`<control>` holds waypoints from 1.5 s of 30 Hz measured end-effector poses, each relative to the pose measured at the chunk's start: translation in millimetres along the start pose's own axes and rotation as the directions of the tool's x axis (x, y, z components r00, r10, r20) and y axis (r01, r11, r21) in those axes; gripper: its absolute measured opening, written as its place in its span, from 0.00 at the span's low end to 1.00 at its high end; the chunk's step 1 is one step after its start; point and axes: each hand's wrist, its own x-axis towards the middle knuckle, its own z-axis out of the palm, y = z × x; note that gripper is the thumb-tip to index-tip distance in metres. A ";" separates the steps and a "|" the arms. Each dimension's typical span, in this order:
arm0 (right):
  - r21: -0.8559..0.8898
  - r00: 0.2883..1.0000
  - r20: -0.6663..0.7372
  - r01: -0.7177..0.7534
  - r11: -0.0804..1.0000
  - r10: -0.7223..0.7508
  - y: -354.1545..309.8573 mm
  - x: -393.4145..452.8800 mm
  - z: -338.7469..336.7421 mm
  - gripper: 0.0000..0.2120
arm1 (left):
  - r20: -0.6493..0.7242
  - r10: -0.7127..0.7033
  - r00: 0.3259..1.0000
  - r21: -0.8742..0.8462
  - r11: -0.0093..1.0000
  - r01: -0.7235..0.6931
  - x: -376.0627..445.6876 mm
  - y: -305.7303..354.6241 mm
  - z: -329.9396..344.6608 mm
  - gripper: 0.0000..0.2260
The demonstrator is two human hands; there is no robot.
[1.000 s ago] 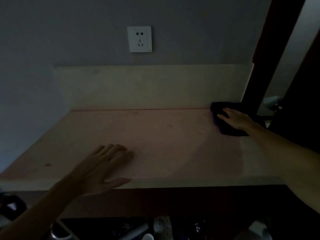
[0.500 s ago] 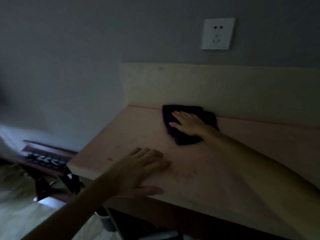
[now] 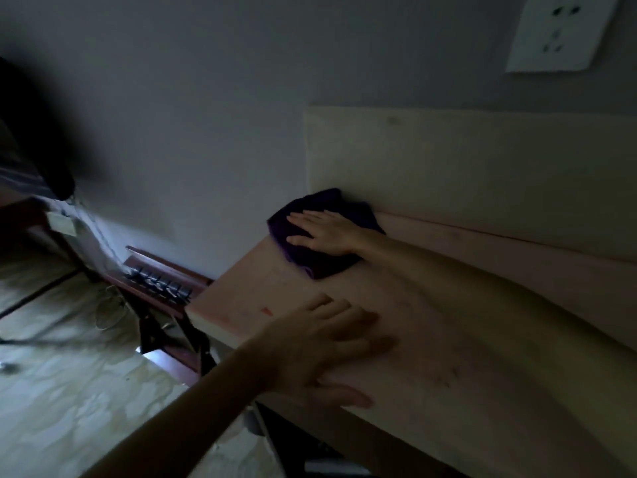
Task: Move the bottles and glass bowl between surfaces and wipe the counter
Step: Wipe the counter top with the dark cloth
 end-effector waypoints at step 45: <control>-0.010 1.000 -0.016 -0.024 1.000 0.024 24.3 -114.8 14.3 0.31 | -0.071 0.055 0.996 0.100 0.994 -0.048 -2.4 5.4 4.1 0.31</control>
